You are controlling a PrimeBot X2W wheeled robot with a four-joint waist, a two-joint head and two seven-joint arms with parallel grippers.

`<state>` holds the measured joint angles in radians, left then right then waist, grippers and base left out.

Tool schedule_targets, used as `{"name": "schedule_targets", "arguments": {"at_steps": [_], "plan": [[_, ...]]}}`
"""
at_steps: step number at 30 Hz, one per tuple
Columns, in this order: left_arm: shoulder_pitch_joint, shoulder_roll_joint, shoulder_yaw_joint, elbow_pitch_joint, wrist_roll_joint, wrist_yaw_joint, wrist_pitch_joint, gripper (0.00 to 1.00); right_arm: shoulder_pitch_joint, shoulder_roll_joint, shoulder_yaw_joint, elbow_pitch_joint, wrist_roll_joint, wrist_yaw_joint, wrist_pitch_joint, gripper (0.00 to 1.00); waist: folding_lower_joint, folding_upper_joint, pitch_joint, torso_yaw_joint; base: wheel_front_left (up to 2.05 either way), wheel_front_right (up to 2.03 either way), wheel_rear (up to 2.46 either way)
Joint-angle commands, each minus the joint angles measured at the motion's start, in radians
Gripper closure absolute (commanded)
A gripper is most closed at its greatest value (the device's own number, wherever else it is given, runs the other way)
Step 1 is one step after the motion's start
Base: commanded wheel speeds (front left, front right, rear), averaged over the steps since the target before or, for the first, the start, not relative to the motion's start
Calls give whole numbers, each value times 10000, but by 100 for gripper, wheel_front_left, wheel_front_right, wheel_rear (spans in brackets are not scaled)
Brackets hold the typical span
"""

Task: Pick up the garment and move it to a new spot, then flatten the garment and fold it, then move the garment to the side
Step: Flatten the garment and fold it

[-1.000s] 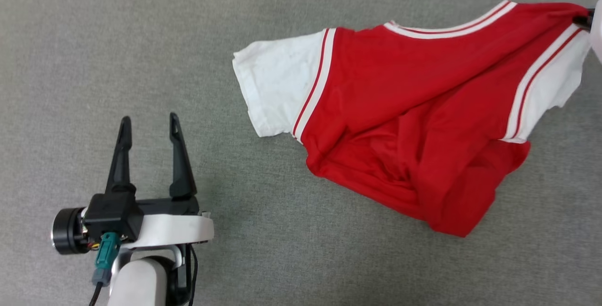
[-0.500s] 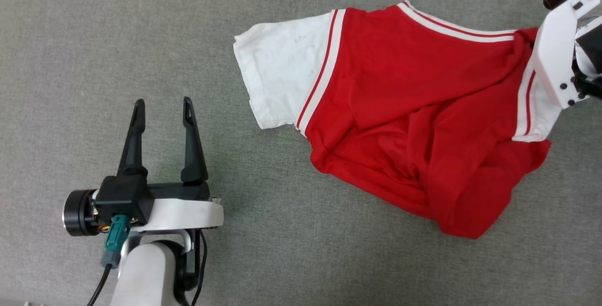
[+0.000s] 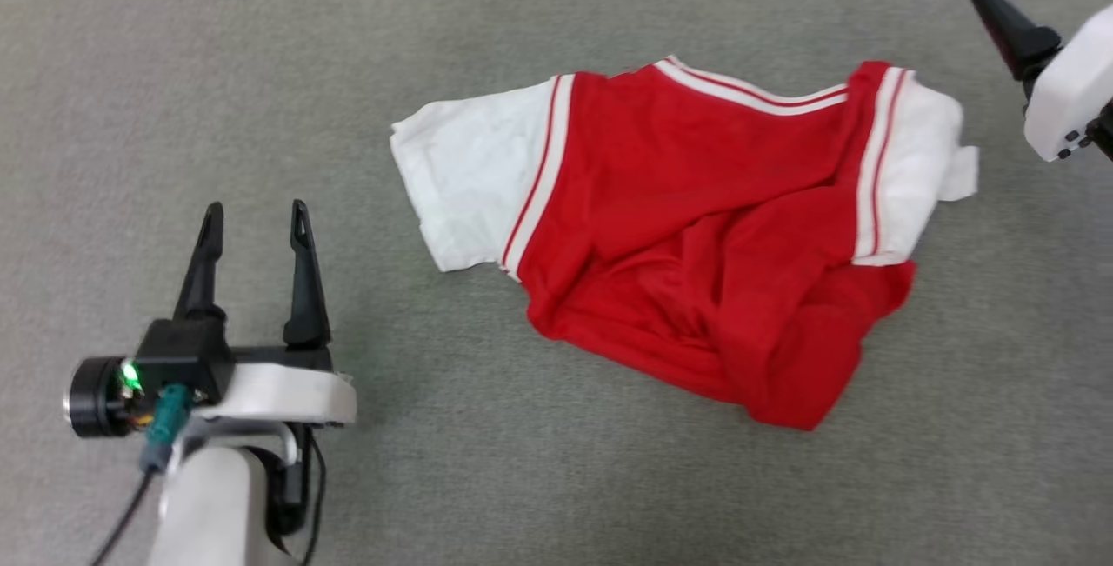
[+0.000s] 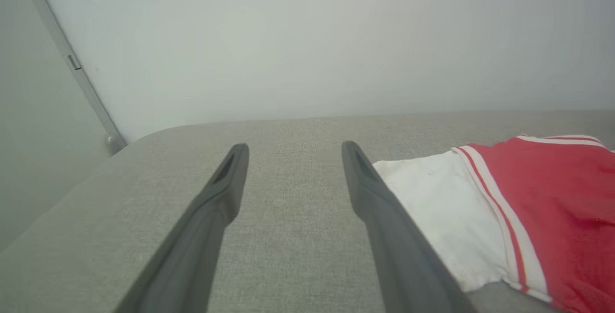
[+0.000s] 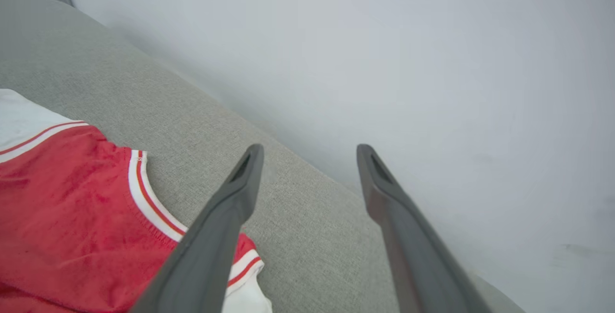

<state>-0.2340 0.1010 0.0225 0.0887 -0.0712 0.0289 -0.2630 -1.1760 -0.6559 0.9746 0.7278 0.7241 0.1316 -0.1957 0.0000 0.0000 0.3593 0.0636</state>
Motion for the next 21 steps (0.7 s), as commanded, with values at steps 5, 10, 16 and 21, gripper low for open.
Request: {"name": "schedule_targets", "arguments": {"at_steps": [5,10,16,21], "plan": [[-791,676,157,600,151,-350,-24,0,874,375,-1751,-213,-1322,-16,-666,0,0,0,-289,-555,0,0,0],[-2046,1472,160,1462,259,-742,191,0,3124,1093,-5208,-2565,-3672,-16,-689,0,0,0,-332,-865,0,0,0],[-3686,2411,-142,2227,201,-1275,1458,0,6336,2657,-8018,-5648,-5754,-16,-692,0,0,0,-273,-1158,0,0,0],[-5044,3048,-785,2835,-401,-1545,3248,0,7955,3475,-8969,-6844,-6348,-16,-695,0,0,0,-183,-1344,0,0,0]]}}
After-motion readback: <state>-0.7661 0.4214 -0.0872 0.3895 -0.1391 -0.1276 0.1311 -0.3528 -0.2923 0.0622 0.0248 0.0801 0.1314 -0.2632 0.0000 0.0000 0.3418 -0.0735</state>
